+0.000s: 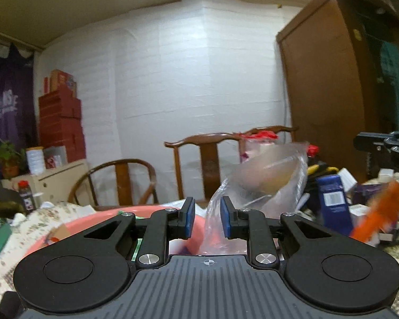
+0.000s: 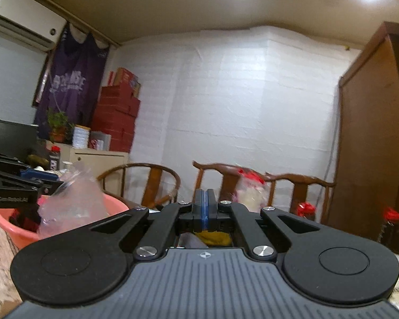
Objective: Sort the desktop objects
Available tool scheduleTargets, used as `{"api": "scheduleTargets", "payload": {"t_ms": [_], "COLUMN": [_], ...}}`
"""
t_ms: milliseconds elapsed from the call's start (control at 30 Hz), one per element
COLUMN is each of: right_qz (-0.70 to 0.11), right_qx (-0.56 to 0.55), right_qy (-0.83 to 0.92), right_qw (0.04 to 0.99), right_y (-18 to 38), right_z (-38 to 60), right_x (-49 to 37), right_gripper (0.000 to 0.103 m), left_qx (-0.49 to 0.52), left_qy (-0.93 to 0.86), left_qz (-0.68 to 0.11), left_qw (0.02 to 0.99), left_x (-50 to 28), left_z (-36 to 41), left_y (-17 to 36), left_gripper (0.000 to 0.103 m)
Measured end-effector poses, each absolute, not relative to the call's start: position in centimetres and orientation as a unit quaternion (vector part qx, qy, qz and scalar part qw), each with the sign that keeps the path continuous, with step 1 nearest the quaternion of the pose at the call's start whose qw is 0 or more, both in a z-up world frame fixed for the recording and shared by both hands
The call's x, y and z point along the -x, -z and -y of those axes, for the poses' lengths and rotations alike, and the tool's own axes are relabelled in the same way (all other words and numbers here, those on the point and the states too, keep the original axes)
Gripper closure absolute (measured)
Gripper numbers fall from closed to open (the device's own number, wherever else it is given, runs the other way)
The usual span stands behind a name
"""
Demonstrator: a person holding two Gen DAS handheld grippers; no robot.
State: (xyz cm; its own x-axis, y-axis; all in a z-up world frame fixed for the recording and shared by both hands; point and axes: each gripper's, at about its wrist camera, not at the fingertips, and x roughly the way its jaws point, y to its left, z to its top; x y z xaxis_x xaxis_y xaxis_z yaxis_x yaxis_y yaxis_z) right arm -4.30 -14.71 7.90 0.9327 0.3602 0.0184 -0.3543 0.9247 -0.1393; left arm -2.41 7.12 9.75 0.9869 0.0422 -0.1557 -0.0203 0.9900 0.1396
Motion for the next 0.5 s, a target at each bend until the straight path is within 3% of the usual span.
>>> {"api": "scheduleTargets", "payload": {"t_ms": [133, 200, 233, 267, 500], "right_qz": [0.009, -0.029, -0.052, -0.059, -0.123], "right_qx": [0.071, 0.071, 0.069, 0.068, 0.162], "right_qy": [-0.177, -0.184, -0.176, -0.161, -0.097], "right_qw": [0.982, 0.980, 0.981, 0.983, 0.974], "right_y": [-8.4, -7.5, -6.7, -5.9, 0.5], "right_z": [13.8, 14.3, 14.8, 15.1, 18.1], "right_x": [4.0, 3.9, 4.0, 4.4, 7.7], "right_gripper": [0.101, 0.067, 0.032, 0.013, 0.009], "left_qx": [-0.059, -0.054, -0.053, -0.053, -0.056], "left_qy": [-0.016, -0.004, 0.004, 0.013, 0.082], "left_qz": [-0.088, -0.095, -0.099, -0.105, -0.137], "left_qw": [0.994, 0.994, 0.994, 0.993, 0.986], "left_x": [2.4, 2.6, 2.7, 2.8, 3.1], "left_z": [-7.8, -7.6, -7.4, -7.2, -3.9], "left_y": [-9.3, -8.4, -7.9, -7.2, -3.6], "left_gripper": [0.075, 0.074, 0.074, 0.074, 0.072]}}
